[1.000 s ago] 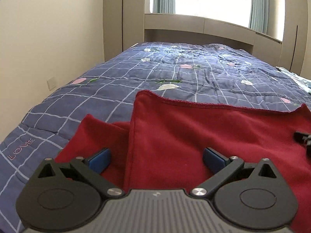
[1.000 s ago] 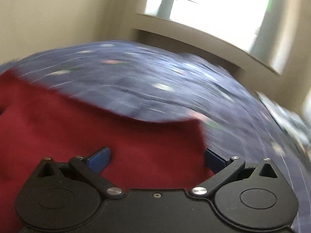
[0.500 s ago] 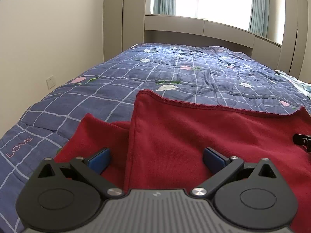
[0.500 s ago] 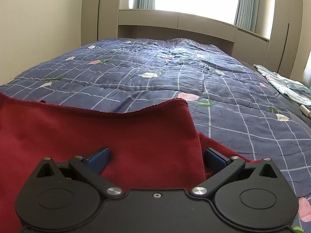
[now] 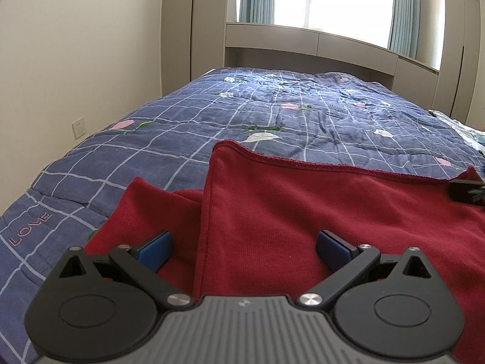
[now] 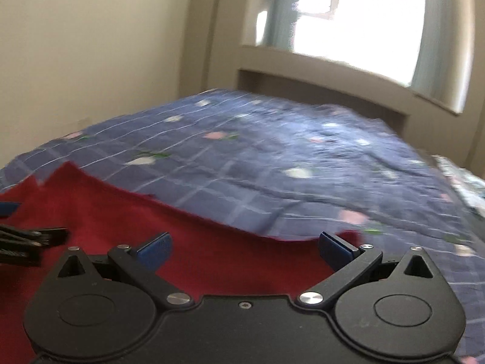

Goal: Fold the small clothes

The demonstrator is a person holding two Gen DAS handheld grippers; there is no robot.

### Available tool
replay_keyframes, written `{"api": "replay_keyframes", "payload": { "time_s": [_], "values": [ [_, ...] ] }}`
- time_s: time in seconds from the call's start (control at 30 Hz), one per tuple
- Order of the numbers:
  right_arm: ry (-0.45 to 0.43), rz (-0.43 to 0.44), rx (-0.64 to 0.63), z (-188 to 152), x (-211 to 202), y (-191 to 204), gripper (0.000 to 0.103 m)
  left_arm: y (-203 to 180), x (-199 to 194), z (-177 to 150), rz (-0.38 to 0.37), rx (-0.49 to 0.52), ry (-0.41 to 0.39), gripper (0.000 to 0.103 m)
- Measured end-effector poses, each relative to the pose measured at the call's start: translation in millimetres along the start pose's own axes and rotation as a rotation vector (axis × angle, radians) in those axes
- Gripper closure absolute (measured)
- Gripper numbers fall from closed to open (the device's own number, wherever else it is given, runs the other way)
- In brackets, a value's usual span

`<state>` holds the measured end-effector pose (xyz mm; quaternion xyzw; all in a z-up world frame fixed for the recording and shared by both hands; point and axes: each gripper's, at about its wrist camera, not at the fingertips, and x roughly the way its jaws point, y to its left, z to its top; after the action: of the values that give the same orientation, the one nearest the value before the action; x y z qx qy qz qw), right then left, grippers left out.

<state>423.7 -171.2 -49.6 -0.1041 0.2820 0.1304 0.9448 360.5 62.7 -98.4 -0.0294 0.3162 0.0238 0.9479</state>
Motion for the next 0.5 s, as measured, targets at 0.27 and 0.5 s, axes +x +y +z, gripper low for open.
{"api": "replay_keyframes", "payload": {
  "time_s": [0.27, 0.5],
  "values": [
    [0.099, -0.027, -0.097, -13.1, 18.4, 27.8, 0.001, 0.4, 0.5, -0.1, -0.001, 0.0, 0.0, 0.001],
    [0.098, -0.051, -0.072, -37.4, -28.5, 41.3, 0.001, 0.5, -0.1, 0.0, -0.001, -0.002, -0.002, 0.001]
  ]
}}
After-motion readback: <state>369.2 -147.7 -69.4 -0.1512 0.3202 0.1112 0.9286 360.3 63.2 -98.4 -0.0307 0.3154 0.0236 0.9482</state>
